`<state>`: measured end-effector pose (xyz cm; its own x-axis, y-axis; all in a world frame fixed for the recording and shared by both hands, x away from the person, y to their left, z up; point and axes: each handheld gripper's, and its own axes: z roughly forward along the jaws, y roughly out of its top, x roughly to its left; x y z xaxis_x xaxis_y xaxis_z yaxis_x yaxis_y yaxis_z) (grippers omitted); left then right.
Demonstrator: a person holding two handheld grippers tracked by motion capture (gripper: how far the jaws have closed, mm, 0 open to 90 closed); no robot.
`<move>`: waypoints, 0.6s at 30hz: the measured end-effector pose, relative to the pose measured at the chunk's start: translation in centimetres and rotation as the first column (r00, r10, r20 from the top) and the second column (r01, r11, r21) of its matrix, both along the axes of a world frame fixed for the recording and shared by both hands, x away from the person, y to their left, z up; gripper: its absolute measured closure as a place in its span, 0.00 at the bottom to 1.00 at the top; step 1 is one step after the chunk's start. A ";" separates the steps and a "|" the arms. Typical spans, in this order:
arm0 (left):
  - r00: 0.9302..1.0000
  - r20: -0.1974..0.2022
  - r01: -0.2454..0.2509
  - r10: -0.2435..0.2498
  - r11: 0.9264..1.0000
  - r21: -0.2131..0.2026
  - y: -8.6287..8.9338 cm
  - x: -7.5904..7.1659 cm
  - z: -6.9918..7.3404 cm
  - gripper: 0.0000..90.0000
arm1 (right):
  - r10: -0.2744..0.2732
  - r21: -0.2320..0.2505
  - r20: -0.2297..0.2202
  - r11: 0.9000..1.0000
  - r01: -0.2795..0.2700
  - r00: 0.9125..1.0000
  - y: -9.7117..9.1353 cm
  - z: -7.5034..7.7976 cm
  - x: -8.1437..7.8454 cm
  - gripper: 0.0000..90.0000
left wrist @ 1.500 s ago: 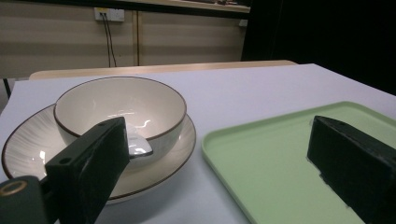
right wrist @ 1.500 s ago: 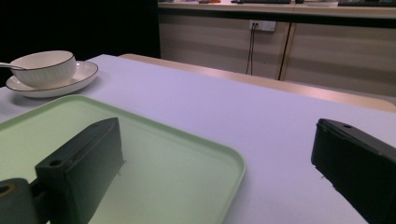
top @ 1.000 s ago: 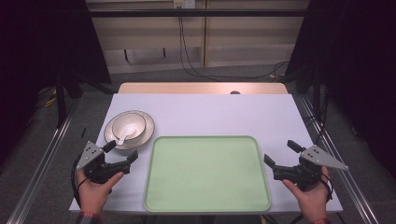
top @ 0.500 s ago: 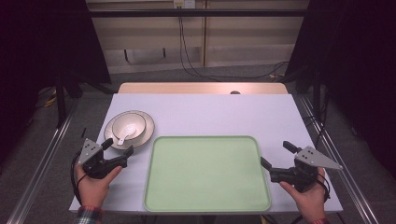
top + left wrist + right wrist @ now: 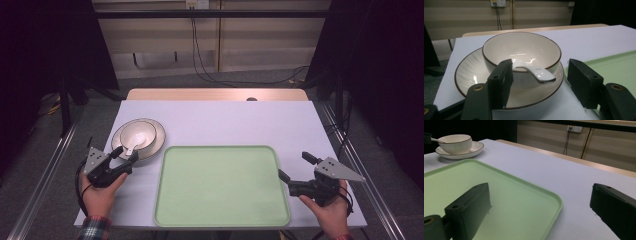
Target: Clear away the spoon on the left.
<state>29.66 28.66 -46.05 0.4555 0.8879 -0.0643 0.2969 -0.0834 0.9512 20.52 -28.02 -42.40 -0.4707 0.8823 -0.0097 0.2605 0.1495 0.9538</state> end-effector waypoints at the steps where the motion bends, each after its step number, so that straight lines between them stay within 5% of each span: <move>1: 1.000 -0.003 -0.004 0.004 1.000 0.005 0.0 0.0 0.0 0.43 | 0.000 0.000 0.000 1.000 0.000 1.000 0.0 0.0 0.0 0.03; 5: 1.000 0.000 0.001 -0.001 1.000 0.021 0.1 0.0 -0.2 0.49 | 0.000 -0.001 0.001 1.000 0.000 1.000 0.0 0.0 0.0 0.03; 10: 1.000 -0.025 0.006 -0.006 1.000 -0.019 0.0 0.2 -0.3 0.55 | 0.010 -0.001 0.002 1.000 -0.010 1.000 0.0 0.0 -0.1 0.03; 11: 0.999 -0.035 -0.004 0.002 0.999 -0.053 0.0 0.2 -0.3 0.55 | 0.014 -0.001 -0.001 1.000 -0.014 1.000 0.0 0.0 -0.2 0.03; 18: 0.999 -0.044 -0.013 0.011 0.999 -0.047 -0.2 0.4 -0.2 0.62 | 0.010 -0.001 0.000 1.000 -0.010 1.000 -0.2 0.0 -0.4 0.04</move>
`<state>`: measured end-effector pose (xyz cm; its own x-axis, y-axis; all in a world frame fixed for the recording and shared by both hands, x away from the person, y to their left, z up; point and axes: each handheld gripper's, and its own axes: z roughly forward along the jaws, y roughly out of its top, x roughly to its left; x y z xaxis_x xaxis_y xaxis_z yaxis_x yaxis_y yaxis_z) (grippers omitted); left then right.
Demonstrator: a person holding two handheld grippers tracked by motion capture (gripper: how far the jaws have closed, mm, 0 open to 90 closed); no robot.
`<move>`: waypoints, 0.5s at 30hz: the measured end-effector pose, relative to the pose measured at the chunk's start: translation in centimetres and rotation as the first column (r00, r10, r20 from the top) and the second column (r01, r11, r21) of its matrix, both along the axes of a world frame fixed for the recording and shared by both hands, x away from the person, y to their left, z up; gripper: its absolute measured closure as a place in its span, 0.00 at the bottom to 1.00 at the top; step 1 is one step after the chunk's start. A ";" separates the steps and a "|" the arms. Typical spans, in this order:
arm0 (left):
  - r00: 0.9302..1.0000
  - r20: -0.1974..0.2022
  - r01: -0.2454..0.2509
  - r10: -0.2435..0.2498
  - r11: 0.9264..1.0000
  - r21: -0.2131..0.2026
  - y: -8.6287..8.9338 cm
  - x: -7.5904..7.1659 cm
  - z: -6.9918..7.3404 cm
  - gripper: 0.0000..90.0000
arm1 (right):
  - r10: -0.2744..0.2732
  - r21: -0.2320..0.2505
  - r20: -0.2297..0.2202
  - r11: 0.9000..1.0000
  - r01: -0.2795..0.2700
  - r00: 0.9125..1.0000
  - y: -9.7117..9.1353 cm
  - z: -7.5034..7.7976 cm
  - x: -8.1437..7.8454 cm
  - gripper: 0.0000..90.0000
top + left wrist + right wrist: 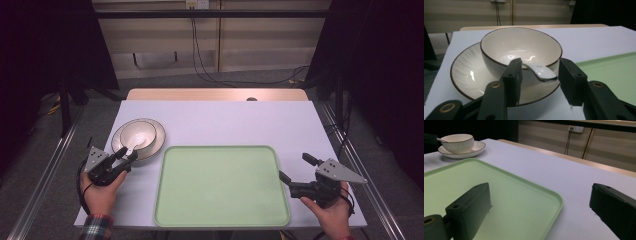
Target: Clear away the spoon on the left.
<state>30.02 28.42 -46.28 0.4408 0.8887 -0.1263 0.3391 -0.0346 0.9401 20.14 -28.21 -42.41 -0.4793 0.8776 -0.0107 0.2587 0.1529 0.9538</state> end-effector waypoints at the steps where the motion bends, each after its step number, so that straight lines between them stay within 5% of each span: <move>1: 1.000 -0.005 0.004 -0.004 1.000 -0.001 0.0 0.0 0.0 0.64 | -0.001 -0.001 0.002 1.000 0.001 1.000 0.0 0.0 0.0 0.04; 15: 1.000 -0.021 0.000 -0.001 1.000 -0.009 -0.2 0.3 -0.2 0.75 | -0.009 0.004 0.002 1.000 0.009 1.000 -0.4 0.0 -0.2 0.04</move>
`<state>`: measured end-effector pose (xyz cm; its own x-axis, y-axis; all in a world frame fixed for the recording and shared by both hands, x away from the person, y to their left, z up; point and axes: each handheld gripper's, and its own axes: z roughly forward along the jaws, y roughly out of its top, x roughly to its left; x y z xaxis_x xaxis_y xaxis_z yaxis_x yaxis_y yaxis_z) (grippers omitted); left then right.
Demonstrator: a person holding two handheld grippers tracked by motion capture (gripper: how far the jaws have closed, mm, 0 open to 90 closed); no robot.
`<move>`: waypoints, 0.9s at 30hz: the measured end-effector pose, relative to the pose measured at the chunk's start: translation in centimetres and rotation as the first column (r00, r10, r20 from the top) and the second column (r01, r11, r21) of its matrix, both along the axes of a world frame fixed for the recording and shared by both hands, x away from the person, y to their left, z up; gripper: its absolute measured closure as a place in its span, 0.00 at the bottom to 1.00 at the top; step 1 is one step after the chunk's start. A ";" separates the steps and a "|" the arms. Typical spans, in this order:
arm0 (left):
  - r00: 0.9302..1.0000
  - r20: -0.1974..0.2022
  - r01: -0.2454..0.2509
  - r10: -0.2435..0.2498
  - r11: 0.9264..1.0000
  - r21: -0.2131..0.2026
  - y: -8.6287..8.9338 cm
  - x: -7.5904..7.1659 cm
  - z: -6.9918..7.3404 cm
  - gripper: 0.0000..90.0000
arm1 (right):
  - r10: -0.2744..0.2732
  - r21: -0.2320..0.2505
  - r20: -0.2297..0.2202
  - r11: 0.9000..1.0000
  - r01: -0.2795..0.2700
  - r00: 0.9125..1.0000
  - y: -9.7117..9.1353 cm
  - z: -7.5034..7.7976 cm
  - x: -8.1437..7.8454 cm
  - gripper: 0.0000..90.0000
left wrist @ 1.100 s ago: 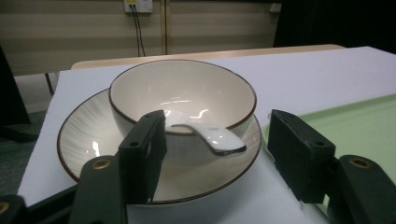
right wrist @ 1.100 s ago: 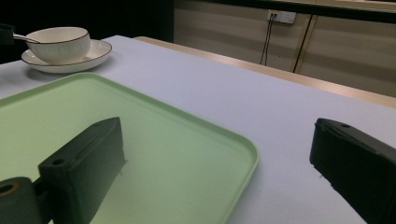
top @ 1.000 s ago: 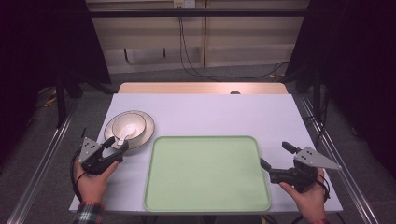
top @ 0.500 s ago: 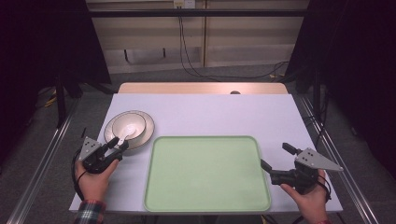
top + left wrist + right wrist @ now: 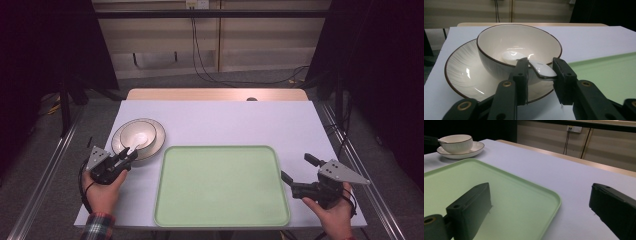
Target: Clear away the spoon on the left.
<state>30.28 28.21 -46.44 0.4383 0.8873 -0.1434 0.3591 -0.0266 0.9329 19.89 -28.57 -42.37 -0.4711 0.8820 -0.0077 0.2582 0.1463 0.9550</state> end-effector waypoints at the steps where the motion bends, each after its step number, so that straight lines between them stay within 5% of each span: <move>1: 1.000 0.000 0.000 0.000 1.000 0.000 0.0 0.0 0.0 0.75 | -0.001 -0.002 0.001 1.000 0.001 1.000 0.0 0.0 0.0 0.04; 27: 0.999 0.036 -0.012 0.014 0.998 -0.057 0.5 0.2 0.1 0.93 | 0.007 -0.002 0.001 1.000 -0.007 1.000 0.0 0.0 -0.2 0.04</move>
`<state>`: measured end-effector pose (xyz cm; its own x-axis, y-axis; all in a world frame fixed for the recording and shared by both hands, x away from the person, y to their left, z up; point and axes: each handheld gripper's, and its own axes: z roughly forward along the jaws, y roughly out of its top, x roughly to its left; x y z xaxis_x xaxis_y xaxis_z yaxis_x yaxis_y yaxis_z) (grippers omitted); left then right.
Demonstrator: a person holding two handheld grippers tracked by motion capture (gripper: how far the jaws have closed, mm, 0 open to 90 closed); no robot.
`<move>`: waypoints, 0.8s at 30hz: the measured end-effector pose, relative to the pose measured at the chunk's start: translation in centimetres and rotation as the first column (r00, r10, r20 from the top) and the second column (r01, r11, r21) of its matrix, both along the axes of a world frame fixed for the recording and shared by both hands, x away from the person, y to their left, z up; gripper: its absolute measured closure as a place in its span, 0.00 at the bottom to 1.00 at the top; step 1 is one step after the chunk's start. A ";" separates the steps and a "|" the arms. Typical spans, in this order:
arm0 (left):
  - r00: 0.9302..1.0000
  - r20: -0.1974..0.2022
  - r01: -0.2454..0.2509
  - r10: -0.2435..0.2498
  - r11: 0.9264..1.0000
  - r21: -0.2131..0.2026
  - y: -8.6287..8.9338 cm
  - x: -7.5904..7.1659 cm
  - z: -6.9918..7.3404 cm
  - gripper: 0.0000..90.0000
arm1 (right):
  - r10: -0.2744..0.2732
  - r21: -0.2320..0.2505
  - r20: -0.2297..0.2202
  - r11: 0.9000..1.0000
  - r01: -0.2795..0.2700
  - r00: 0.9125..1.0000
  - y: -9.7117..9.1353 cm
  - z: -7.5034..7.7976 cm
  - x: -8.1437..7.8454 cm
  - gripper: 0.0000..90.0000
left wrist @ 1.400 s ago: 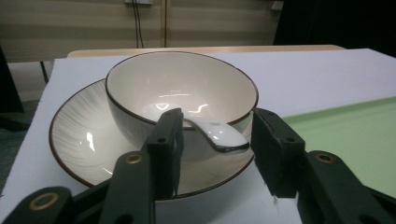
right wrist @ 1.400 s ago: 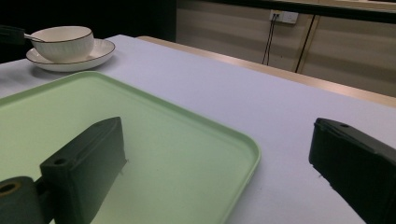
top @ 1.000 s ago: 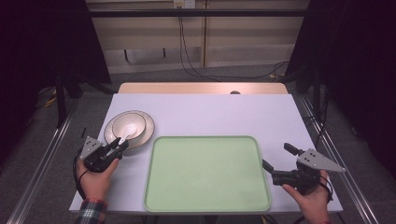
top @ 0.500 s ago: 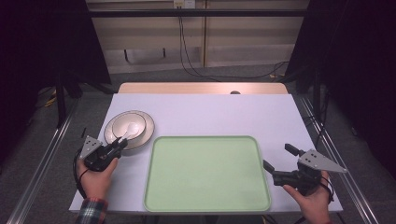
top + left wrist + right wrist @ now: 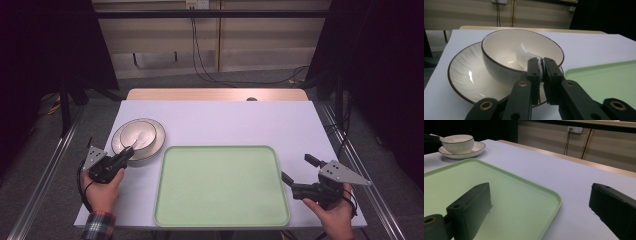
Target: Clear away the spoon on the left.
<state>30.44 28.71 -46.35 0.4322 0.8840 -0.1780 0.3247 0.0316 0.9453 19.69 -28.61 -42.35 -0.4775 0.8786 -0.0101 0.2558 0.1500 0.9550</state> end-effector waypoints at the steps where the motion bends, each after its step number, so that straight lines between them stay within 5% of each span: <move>1: 1.000 0.006 -0.006 0.006 1.000 0.000 0.0 0.0 0.1 0.94 | 0.004 0.003 0.000 1.000 -0.004 1.000 0.0 0.0 0.0 0.04; 24: 0.996 0.076 -0.030 0.037 0.996 -0.083 0.4 2.0 1.4 0.94 | 0.002 0.008 0.002 1.000 -0.002 1.000 -0.1 -0.1 0.0 0.04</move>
